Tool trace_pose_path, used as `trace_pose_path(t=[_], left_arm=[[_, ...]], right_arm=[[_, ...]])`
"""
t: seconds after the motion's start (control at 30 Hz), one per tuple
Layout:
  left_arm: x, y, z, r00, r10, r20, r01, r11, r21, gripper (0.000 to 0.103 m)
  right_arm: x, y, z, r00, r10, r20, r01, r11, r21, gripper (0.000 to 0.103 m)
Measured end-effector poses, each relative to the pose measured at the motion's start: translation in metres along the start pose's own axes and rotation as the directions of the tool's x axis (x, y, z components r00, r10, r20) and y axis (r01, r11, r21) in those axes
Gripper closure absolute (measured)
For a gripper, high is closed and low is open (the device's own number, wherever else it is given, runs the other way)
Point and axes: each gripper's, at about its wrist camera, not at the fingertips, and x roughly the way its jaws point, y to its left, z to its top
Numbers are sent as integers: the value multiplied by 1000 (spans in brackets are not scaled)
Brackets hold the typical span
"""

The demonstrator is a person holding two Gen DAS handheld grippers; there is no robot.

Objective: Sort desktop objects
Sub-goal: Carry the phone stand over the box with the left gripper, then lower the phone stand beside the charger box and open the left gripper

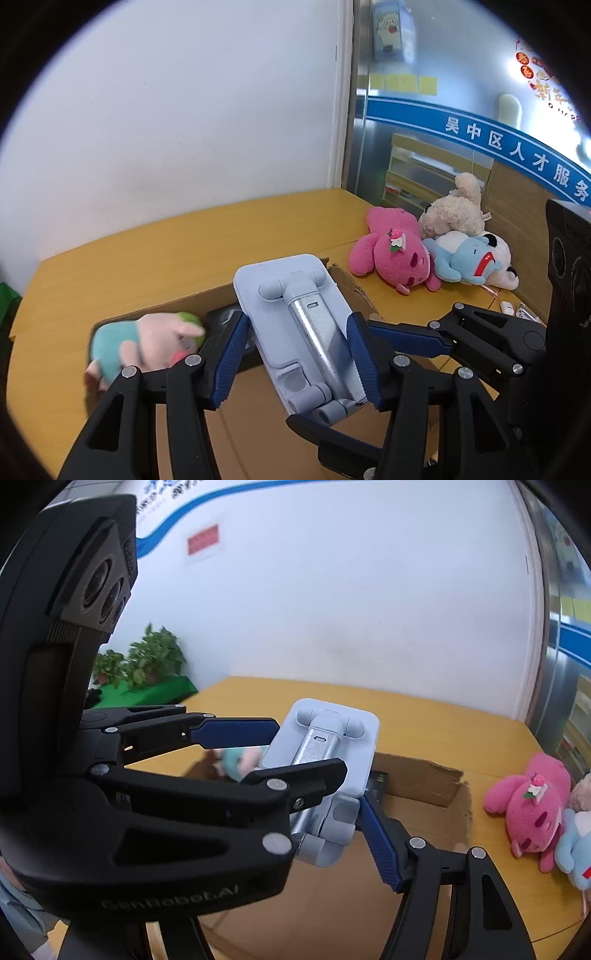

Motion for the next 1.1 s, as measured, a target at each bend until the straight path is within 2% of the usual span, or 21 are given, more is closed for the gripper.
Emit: trace_pose_path(t=[0.17, 0.3, 0.47, 0.6, 0.67, 0.7, 0.73, 0.77, 0.93, 1.03, 1.1], left_arm=[[77, 6, 9, 992, -78, -95, 71, 995, -72, 49], [137, 7, 6, 975, -120, -190, 98, 988, -122, 49], [198, 12, -5, 937, -171, -304, 114, 974, -196, 51], [218, 13, -17, 915, -178, -363, 104, 971, -215, 53], [221, 13, -19, 911, -202, -360, 122, 965, -233, 60], [227, 15, -19, 896, -240, -373, 148, 955, -258, 74], [231, 14, -21, 883, -263, -389, 158, 947, -280, 74], [233, 13, -22, 880, -262, -396, 155, 947, -283, 74], [229, 8, -21, 884, -231, -406, 130, 957, -260, 73], [210, 9, -13, 905, -176, -388, 98, 972, -214, 73], [188, 8, -4, 926, -157, -345, 92, 976, -197, 73]], right_arm=[[52, -58, 4, 994, -34, -105, 37, 999, 18, 36], [97, -94, -3, 979, -48, -198, 57, 998, 40, 36], [145, -139, -20, 945, -28, -325, 75, 988, 135, 36], [172, -152, -35, 909, -30, -416, 106, 981, 163, 36], [180, -150, -40, 894, -47, -445, 122, 982, 142, 36], [181, -150, -40, 893, -56, -447, 129, 982, 135, 36], [182, -151, -40, 889, -46, -456, 121, 983, 138, 35], [183, -152, -39, 886, -40, -463, 117, 983, 139, 36], [182, -153, -42, 879, -40, -476, 117, 984, 133, 35], [174, -151, -42, 881, -65, -469, 138, 983, 122, 34], [164, -150, -38, 885, -93, -457, 159, 981, 110, 32]])
